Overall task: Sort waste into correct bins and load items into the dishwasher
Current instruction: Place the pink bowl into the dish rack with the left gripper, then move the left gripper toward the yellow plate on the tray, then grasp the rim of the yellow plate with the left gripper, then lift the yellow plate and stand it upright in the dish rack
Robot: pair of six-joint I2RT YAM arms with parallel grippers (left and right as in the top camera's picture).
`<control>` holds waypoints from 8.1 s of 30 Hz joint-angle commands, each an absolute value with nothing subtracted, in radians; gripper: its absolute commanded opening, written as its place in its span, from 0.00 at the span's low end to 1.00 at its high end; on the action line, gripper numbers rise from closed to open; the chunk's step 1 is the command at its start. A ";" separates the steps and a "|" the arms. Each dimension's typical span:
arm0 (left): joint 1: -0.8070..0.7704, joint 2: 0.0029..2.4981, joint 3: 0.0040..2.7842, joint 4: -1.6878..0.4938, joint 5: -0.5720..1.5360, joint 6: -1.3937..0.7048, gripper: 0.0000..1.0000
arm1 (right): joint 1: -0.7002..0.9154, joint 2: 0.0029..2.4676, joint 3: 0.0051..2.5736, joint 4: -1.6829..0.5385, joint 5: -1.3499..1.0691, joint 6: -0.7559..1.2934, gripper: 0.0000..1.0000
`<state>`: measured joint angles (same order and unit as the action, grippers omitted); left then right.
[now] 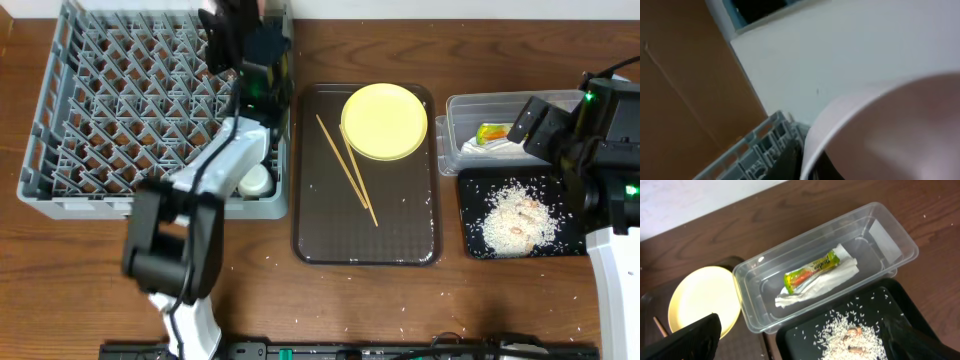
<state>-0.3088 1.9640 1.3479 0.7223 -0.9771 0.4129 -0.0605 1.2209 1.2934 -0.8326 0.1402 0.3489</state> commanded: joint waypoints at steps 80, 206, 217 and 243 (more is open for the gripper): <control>-0.482 1.802 1.901 -0.863 0.190 -0.155 0.88 | -0.064 1.219 1.307 -0.831 0.157 0.359 0.99; 0.263 1.928 1.858 -0.467 0.180 -0.082 0.07 | -0.064 1.219 1.307 -0.831 0.157 0.359 0.99; 0.262 1.943 1.839 -0.493 0.046 -0.033 0.07 | -0.064 1.219 1.307 -0.832 0.157 0.359 0.99; 0.193 1.943 1.783 -0.492 -0.173 0.030 0.07 | -0.064 1.219 1.307 -0.831 0.157 0.359 0.99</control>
<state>0.1909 1.9503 1.7912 -0.4950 -0.1501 0.0200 -0.0605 1.2209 1.2942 -0.8326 0.1474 0.3489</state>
